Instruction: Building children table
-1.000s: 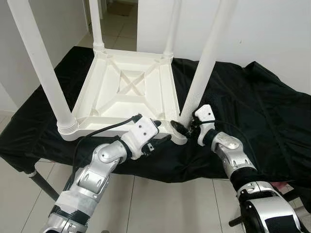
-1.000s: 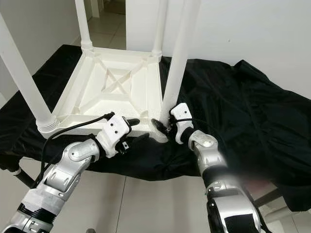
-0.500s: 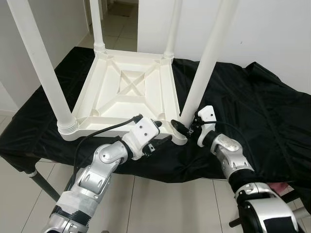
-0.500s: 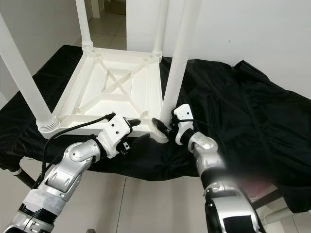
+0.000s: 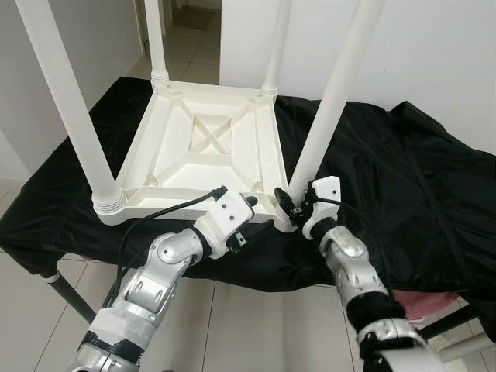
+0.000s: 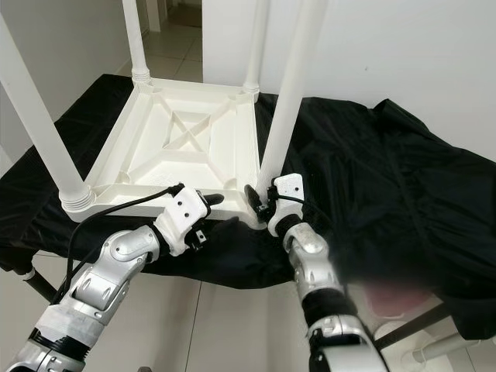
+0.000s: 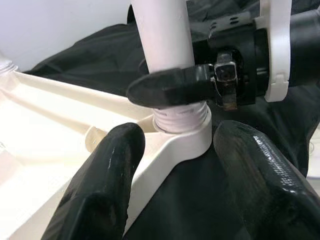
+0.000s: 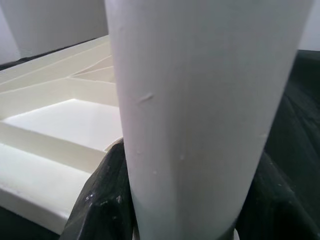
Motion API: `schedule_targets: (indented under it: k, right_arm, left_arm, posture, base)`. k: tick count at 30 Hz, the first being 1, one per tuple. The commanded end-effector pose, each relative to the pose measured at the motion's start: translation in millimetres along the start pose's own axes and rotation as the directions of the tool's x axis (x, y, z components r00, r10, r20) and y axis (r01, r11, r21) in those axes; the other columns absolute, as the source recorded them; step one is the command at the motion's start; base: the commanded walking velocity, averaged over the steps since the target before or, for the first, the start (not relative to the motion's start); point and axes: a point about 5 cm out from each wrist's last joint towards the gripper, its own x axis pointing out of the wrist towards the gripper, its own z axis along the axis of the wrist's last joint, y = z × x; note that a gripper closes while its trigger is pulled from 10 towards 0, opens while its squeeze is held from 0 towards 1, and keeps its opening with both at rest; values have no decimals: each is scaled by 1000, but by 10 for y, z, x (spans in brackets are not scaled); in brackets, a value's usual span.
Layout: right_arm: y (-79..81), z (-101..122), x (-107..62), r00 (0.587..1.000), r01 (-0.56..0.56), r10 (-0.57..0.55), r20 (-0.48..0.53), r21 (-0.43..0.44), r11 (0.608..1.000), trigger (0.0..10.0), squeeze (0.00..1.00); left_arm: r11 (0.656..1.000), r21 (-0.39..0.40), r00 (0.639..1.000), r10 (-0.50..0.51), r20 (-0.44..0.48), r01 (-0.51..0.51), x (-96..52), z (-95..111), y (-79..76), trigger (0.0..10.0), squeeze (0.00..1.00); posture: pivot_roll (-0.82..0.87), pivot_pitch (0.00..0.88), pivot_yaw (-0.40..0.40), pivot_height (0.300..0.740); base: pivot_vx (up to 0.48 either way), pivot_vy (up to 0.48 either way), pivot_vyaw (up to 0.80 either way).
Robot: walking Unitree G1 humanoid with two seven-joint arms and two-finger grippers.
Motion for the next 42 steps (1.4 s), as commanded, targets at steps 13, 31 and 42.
schedule_targets:
  k: [13,31,42]
  right_arm:
    - [-58,10,-212,926,370,-376,27,137,919,10000,0]
    - [46,115,-317,942,312,-325,87,135,940,10000,1000]
    - [-109,118,-400,974,201,-208,93,78,976,10000,0]
  left_arm:
    - [994,-85,997,62,-50,-66,-134,-141,-53,10000,0]
    - [986,-115,991,113,-68,-120,-240,-167,22,10000,0]
    - [988,-128,996,76,-40,-81,-220,-120,-75,10000,0]
  posture:
    - [71,0,-95,740]
    - [84,17,-117,740]
    - [73,38,-116,740]
  base:
    - [0,0,0]
    - [0,0,0]
    - [0,0,0]
